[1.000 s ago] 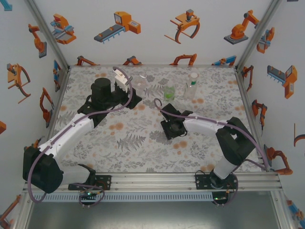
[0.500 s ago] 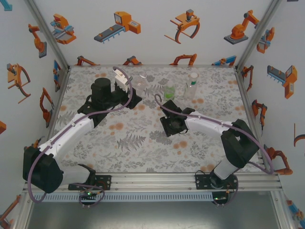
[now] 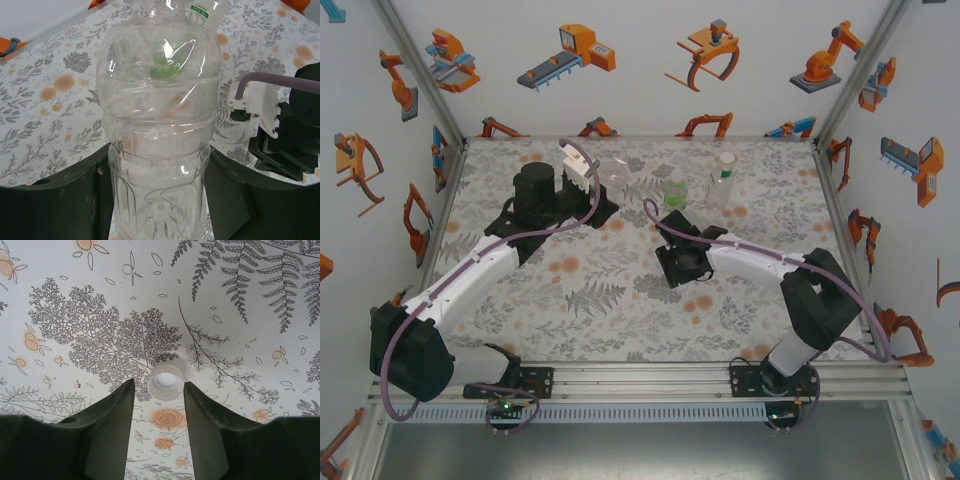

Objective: Screw on the bottle caps

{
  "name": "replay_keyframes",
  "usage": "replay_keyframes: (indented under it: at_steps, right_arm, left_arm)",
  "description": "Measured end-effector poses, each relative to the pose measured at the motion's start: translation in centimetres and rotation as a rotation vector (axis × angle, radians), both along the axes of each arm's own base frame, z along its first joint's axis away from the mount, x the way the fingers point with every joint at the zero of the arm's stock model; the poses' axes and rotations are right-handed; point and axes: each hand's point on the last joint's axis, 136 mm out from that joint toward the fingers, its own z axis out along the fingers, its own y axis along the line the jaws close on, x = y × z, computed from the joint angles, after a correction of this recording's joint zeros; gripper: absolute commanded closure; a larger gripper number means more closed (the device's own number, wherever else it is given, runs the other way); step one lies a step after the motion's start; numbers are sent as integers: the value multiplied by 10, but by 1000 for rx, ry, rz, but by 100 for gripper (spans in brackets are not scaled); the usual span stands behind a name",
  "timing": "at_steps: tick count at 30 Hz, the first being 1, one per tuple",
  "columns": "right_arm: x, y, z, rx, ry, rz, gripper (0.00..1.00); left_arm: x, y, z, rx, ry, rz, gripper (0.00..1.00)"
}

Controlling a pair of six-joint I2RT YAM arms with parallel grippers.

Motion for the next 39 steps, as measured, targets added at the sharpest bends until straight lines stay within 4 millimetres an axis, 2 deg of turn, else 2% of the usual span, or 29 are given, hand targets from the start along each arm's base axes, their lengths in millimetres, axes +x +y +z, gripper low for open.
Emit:
replay_keyframes:
  at_steps: [19, 23, 31, 39]
  right_arm:
    - [-4, -2, -16, -26, 39, 2, 56]
    - [-6, -3, -22, -34, 51, 3, 60]
    - [-5, -2, -25, -5, 65, -21, 81]
    - [2, 12, -18, 135, 100, -14, 82]
  left_arm:
    - [2, -1, -1, 1, 3, 0, 93]
    - [2, -1, -1, 1, 3, 0, 93]
    - [2, -1, -1, 1, 3, 0, 93]
    - [2, -1, 0, 0, 1, 0, 93]
